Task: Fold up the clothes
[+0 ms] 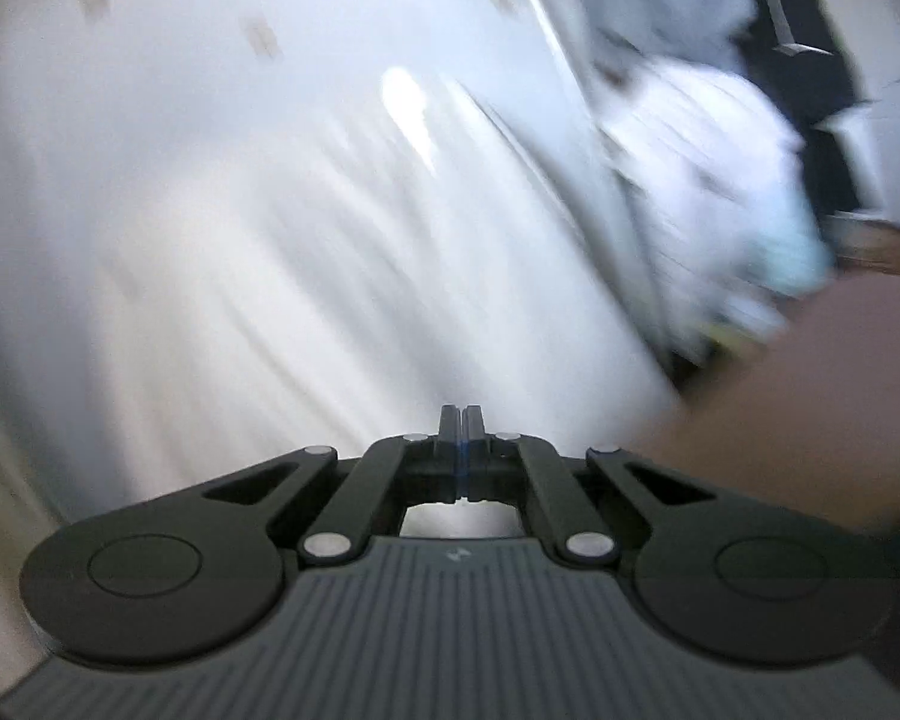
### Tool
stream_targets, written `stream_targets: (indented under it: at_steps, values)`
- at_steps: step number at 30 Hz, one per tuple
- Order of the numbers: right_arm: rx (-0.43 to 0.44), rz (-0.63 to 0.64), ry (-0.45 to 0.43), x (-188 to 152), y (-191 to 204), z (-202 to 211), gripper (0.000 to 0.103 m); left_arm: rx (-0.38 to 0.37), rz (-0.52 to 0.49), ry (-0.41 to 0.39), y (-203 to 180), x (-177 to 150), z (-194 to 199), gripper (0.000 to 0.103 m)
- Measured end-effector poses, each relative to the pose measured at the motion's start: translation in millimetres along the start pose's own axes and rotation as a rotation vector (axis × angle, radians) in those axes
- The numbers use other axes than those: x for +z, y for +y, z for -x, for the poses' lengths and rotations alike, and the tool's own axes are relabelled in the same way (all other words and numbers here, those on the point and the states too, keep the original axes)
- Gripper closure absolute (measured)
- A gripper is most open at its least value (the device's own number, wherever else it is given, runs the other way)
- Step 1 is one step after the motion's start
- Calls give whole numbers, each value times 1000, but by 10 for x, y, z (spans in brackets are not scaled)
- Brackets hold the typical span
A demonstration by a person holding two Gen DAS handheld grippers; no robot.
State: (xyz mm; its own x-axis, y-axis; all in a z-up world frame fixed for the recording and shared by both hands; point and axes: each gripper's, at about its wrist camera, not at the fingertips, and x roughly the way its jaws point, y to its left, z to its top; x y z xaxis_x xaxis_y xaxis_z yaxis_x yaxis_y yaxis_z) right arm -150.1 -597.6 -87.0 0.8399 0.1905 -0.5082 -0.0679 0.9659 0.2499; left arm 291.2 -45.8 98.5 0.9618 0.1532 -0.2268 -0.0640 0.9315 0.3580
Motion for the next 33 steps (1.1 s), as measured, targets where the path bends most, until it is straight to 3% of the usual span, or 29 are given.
stream_targets:
  at_steps: [1,3,4,6,7,8,9,10,14,15,16,17,19,20,22,24,27,29,32,33]
  values:
    - [-1,-3,2,-4,-2,-1,16,-28,37,38,52,52,-117,103]
    - [-4,-9,7,-11,-5,-2,16,-186,212,232,212,1,-437,103]
    - [-5,-12,10,-15,-7,-3,15,-214,258,294,236,-106,-523,100]
    - [-3,-16,9,-23,-14,3,15,-262,251,375,190,-341,-613,96]
    - [-3,-16,9,-27,-13,5,15,-265,235,388,152,-446,-623,86]
    - [-4,-16,8,-30,-12,7,15,-269,220,401,114,-551,-632,66]
    - [-5,-16,8,-31,-8,7,14,-272,204,414,77,-656,-641,53]
    - [-7,-17,8,-31,-3,7,14,-276,188,427,39,-761,-651,30]
    - [-12,-18,8,-33,14,6,14,-339,144,446,-83,-967,-723,18]
    - [-14,-19,9,-33,18,6,14,-326,126,447,-139,-995,-752,18]
    - [-15,-19,9,-33,23,6,14,-312,108,449,-195,-1023,-781,26]
    - [-16,-20,9,-34,27,6,14,-291,81,441,-272,-1028,-790,45]
    - [-19,-20,9,-35,36,6,14,-222,-4,390,-500,-955,-737,49]
    - [-20,-21,9,-35,40,6,14,-187,-46,365,-614,-919,-711,72]
    - [-13,-39,7,-33,17,22,14,-120,-103,318,-794,-832,-678,72]
    - [8,-78,3,-27,-43,59,14,-66,-38,294,-757,-679,-740,72]
    - [32,-132,-7,-22,-127,125,14,-13,51,389,-778,-802,-1062,70]
    - [43,-160,-4,-23,-172,153,14,52,-8,421,-960,-1092,-1206,63]
    - [64,-227,-7,-17,-276,229,14,147,-239,344,-1313,-1336,-1149,58]
    - [57,-266,-27,12,-416,361,14,162,-274,334,-1360,-1326,-1115,56]
